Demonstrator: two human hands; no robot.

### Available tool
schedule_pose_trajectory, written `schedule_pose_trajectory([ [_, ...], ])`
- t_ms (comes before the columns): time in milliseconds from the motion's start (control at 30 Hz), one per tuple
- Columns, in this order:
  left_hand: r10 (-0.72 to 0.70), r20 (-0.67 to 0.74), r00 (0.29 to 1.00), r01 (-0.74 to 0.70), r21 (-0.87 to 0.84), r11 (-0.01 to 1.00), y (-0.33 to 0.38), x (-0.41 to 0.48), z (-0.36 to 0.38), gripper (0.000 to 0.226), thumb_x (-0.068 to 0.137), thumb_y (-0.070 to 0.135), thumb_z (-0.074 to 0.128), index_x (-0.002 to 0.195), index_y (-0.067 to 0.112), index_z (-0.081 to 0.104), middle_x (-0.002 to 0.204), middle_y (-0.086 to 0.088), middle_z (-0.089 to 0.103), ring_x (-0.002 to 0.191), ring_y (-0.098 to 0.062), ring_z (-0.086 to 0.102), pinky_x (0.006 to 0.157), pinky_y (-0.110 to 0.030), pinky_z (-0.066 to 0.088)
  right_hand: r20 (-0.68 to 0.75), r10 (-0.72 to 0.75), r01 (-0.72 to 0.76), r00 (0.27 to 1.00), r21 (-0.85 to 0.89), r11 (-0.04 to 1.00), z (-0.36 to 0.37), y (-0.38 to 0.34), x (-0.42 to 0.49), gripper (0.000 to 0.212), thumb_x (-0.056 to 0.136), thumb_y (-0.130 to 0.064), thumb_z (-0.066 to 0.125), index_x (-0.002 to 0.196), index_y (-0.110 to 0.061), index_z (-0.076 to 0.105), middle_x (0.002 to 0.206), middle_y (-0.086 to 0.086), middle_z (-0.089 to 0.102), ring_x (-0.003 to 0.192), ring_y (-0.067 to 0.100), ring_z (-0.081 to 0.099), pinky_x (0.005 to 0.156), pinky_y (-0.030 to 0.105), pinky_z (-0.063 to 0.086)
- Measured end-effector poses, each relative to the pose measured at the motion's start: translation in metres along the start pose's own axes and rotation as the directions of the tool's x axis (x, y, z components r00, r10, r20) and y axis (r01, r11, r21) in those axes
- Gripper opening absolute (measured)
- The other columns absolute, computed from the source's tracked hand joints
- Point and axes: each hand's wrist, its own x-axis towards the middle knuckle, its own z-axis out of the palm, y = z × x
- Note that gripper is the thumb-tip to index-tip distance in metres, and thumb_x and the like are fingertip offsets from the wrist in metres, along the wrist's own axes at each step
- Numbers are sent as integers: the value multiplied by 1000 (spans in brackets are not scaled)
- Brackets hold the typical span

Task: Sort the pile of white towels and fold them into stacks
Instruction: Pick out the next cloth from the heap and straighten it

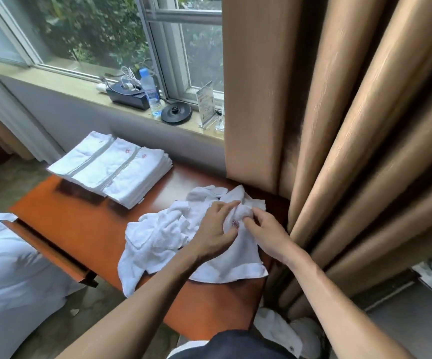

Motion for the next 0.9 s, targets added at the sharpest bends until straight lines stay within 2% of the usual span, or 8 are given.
schedule_pose_trajectory([
  [100, 16, 112, 994, -8, -72, 997, 17, 12, 0, 32, 92, 25, 51, 123, 34, 57, 117, 17, 62, 112, 4, 56, 94, -11, 44, -20, -67, 67, 998, -10, 998, -14, -11, 0, 11, 103, -22, 60, 106, -17, 69, 98, -1, 73, 89, 11, 65, 82, 30, 51],
  [167, -9, 60, 998, 14, -78, 997, 25, 19, 0, 6, 90, 30, 54, 94, 35, 53, 90, 12, 61, 83, 1, 57, 72, -18, 48, -73, -83, 83, 994, 2, 997, -21, -16, 1, 12, 102, -26, 64, 112, -19, 66, 104, 0, 72, 98, 15, 67, 89, 32, 52],
  [233, 13, -19, 1000, -14, -77, 997, 32, 27, -3, 10, 88, 31, 57, 82, 32, 48, 77, 11, 54, 71, -1, 50, 63, -16, 42, -132, -109, 115, 985, 34, 993, -27, -20, 1, 14, 100, -27, 67, 111, -19, 65, 103, -1, 72, 96, 14, 66, 87, 30, 51],
  [367, 65, -53, 997, -73, -168, 983, 51, 37, -8, 10, 89, 17, 62, 83, 17, 54, 72, 17, 52, 69, -1, 47, 63, -16, 40, -128, -93, 106, 987, 97, 990, -40, -14, -3, 17, 104, -29, 63, 99, -13, 66, 81, -9, 64, 74, 7, 55, 71, 27, 44],
  [600, -76, -118, 990, 27, -373, 928, 72, 44, -24, 12, 101, 10, 58, 92, 4, 63, 75, 9, 66, 72, -4, 60, 71, -15, 46, -62, -20, 23, 998, 58, 998, -52, 17, -17, 33, 103, -26, 64, 95, 6, 59, 82, 5, 54, 78, 16, 49, 73, 35, 37],
  [700, -136, -67, 988, 93, -436, 895, 76, 41, -30, 10, 101, 11, 59, 97, 3, 63, 82, 1, 69, 76, -8, 61, 74, -20, 48, -100, -41, 44, 994, 29, 999, -55, 14, -20, 22, 103, -26, 63, 93, -6, 66, 82, -1, 63, 79, 10, 54, 73, 31, 41],
  [800, -186, -81, 979, 129, -458, 879, 78, 39, -33, 9, 98, 12, 61, 102, 5, 62, 85, -2, 69, 76, -8, 62, 71, -21, 49, -122, -91, 97, 988, 43, 994, -56, -1, -23, 19, 106, -27, 59, 90, -28, 69, 83, -19, 70, 77, -3, 60, 70, 16, 44],
  [900, -230, -120, 966, 154, -448, 881, 77, 37, -31, 10, 97, 11, 59, 103, 4, 61, 80, -1, 69, 72, -8, 61, 67, -20, 48, -111, -112, 117, 987, 45, 992, -58, -9, -30, 20, 108, -32, 55, 95, -30, 69, 88, -19, 72, 82, -4, 62, 74, 13, 46],
])
